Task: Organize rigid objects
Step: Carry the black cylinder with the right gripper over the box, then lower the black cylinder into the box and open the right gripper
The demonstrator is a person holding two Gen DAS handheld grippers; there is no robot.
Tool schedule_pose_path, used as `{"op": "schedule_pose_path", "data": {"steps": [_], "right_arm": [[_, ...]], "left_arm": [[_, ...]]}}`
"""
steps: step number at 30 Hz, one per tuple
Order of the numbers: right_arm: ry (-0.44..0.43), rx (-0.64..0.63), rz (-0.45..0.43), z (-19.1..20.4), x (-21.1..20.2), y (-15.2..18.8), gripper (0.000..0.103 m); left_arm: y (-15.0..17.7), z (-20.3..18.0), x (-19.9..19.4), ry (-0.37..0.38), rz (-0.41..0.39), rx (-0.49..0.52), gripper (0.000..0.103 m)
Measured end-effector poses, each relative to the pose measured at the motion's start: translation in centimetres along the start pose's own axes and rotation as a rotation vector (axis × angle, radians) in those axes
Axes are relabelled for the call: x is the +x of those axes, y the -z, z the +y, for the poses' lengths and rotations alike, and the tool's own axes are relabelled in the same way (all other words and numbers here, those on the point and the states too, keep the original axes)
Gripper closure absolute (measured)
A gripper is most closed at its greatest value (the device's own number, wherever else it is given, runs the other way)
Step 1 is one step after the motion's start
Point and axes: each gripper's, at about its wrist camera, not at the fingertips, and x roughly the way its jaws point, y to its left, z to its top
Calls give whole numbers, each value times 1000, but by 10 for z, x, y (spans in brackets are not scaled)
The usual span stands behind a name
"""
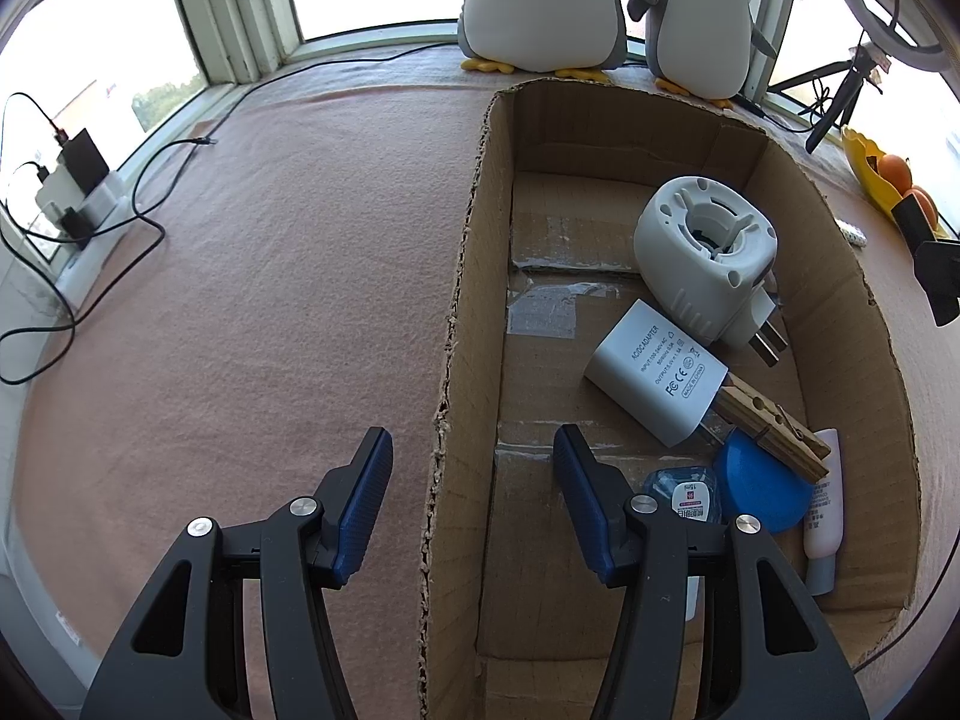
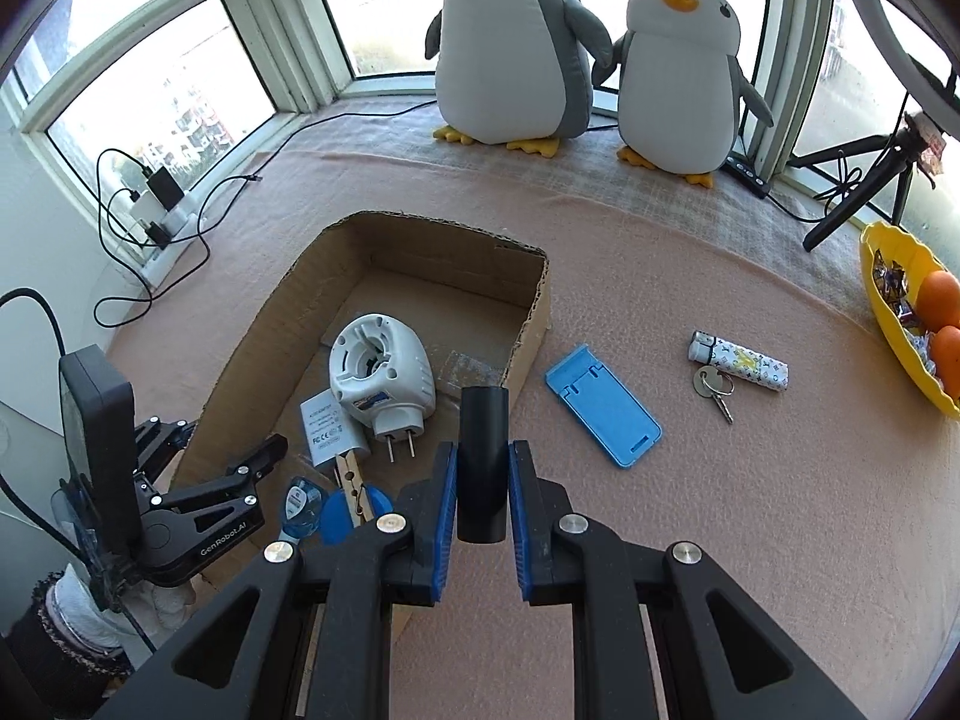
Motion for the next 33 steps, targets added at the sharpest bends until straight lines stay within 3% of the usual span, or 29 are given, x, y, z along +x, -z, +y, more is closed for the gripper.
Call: {"op": "schedule_pose_path", "data": {"steps": [30,33], "right_arm": [[-73,-136,56,57,23,9,88],[-85,-140,47,58,21,9,80]], "left_arm": [[1,1,0,2,0,0,47],[1,1,0,2,-1,0,47]]}}
